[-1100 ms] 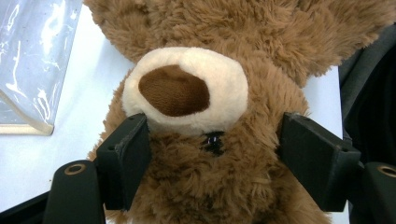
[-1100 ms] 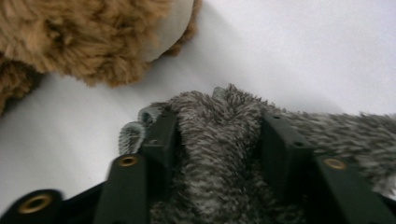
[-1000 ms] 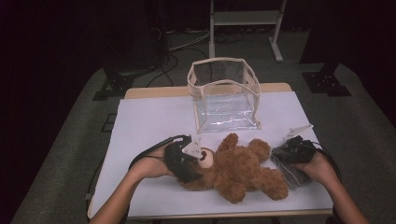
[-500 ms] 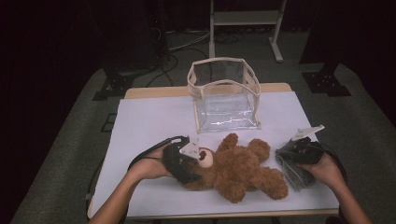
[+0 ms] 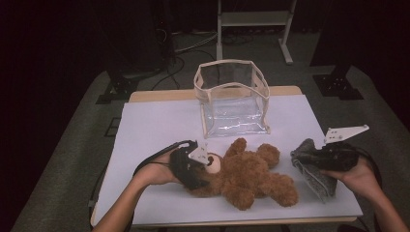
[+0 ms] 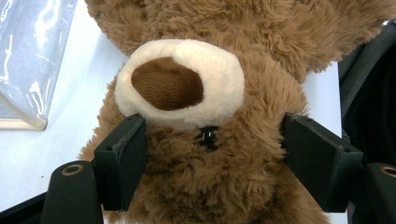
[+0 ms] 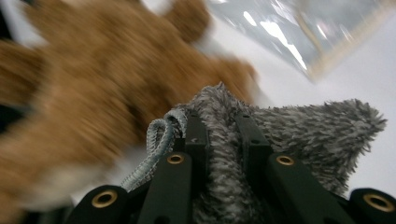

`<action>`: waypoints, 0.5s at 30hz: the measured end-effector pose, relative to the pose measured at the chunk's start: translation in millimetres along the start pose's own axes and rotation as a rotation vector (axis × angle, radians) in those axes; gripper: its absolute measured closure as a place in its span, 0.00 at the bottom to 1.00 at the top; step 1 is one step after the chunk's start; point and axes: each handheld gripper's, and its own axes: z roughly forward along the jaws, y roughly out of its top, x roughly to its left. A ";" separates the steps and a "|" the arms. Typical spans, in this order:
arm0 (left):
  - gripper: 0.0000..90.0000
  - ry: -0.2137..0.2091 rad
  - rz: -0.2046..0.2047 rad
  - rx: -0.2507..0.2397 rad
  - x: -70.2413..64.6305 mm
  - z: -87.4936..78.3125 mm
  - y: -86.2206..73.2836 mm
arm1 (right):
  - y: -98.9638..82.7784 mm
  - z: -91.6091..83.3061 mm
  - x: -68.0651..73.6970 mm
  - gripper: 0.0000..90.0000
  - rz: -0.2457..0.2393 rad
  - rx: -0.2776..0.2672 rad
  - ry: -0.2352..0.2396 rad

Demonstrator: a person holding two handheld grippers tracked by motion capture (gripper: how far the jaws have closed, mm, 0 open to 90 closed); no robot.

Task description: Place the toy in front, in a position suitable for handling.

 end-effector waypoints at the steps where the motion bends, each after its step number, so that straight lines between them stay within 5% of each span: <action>1: 0.27 -0.003 -0.001 0.000 -0.3 0.1 -0.1 | 15.5 0.9 10.9 0.86 -0.037 -0.024 0.046; 4: 0.27 -0.006 0.004 -0.004 -2.1 0.1 -1.1 | 30.1 6.5 22.0 0.86 -0.073 -0.041 0.099; 10: 0.27 -0.030 0.009 -0.013 -7.2 -1.2 -3.8 | 63.0 48.4 55.1 0.85 -0.176 -0.021 0.249; 15: 0.27 -0.050 0.016 -0.026 -12.9 -1.0 -7.1 | 53.2 72.0 60.2 0.85 -0.180 0.027 0.285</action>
